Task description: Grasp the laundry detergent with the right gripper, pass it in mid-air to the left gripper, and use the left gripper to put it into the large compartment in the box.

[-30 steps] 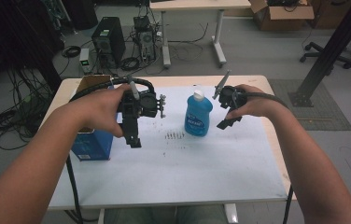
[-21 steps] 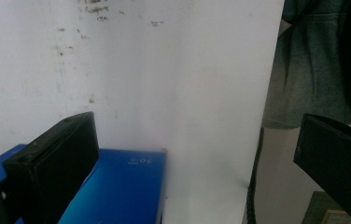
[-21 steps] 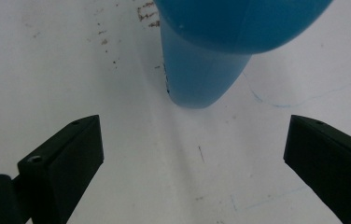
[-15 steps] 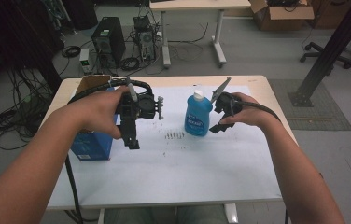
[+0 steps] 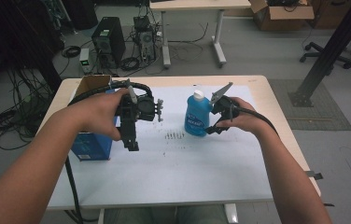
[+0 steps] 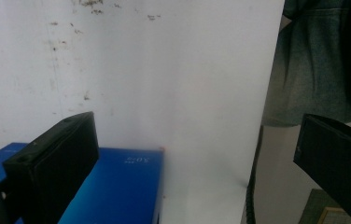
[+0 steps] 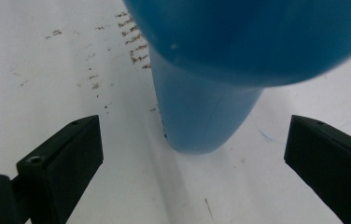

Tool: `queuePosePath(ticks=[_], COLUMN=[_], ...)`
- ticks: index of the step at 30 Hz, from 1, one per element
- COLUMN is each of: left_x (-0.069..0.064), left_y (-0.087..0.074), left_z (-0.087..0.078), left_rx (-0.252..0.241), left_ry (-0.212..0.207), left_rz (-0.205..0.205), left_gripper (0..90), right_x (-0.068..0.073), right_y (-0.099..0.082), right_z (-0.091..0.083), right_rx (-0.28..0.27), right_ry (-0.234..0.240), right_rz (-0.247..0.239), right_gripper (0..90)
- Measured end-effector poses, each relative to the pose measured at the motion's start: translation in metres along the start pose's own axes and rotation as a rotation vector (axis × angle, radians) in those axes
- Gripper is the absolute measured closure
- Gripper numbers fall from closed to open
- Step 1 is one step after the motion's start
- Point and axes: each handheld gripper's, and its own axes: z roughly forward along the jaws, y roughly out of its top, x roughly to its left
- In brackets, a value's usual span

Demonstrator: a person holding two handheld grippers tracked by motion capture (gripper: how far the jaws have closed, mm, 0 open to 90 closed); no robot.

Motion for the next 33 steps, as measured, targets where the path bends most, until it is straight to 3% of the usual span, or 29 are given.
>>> queuePosePath(ticks=[15,33], left_x=[-0.001,-0.002], left_y=[0.0,0.003], left_z=[0.0,0.001], left_rx=[0.002,0.003], left_ry=[-0.002,-0.004], left_rz=[-0.001,0.003], left_gripper=[0.4,0.4], right_x=[0.001,0.003], right_y=[-0.005,-0.011], right_z=[0.012,0.021], right_rx=[-0.136,-0.262], right_ry=[-0.022,-0.061], right_rz=[0.028,0.052], right_gripper=[3.7,2.5])
